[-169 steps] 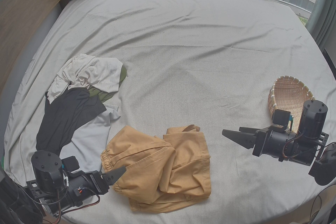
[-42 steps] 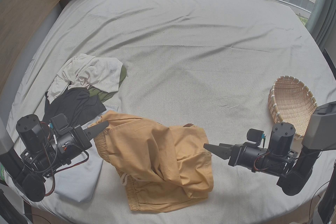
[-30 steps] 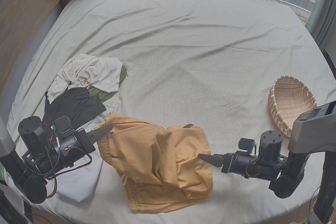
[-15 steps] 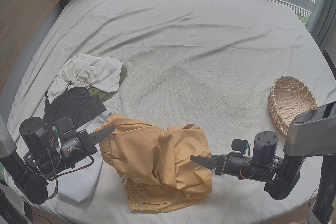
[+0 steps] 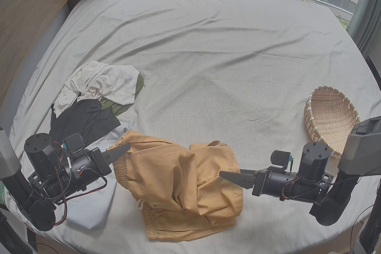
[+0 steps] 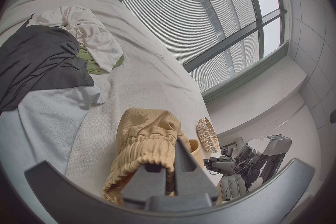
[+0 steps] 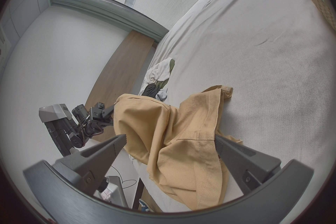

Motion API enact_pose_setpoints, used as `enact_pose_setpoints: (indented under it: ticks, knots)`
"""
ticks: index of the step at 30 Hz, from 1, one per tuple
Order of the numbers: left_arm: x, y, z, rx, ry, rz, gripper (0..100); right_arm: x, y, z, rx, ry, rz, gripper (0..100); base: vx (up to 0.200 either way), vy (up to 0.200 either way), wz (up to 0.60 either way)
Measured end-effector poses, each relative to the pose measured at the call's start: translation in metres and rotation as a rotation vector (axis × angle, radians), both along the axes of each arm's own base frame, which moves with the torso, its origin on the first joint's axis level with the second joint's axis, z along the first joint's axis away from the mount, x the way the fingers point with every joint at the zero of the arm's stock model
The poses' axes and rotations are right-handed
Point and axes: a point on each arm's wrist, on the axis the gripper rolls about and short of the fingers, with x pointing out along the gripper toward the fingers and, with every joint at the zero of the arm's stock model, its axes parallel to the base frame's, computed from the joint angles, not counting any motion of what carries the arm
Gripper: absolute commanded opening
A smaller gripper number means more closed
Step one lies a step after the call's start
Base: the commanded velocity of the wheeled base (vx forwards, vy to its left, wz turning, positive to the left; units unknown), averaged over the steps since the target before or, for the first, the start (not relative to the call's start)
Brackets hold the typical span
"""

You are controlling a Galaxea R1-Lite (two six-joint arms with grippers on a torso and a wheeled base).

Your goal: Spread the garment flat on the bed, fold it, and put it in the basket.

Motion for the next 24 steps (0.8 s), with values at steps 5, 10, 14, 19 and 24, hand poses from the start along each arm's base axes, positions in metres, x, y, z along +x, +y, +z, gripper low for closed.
enact_pose_setpoints:
  ticks: [5,10,14,19,24]
  knots:
    - [0.0,0.0,0.0,0.0,0.001,0.0,0,0.001,-0.002,-0.003,-0.004,0.011,-0.003,100,0.0,0.0,0.0]
    - [0.0,0.0,0.0,0.001,0.001,-0.001,0,0.008,0.001,-0.013,-0.008,0.034,0.026,100,0.0,0.0,0.0]
    - [0.001,0.0,0.001,-0.001,-0.005,-0.001,0,0.007,0.008,-0.017,-0.01,0.041,0.053,100,0.0,0.0,0.0]
    - [0.001,0.0,0.001,-0.001,-0.008,-0.001,0,0.006,0.012,-0.02,-0.011,0.044,0.069,100,0.0,0.0,0.0]
    - [0.0,-0.001,0.001,0.0,-0.007,-0.002,0,0.011,0.017,-0.017,0.001,0.023,0.072,100,0.0,0.0,0.0]
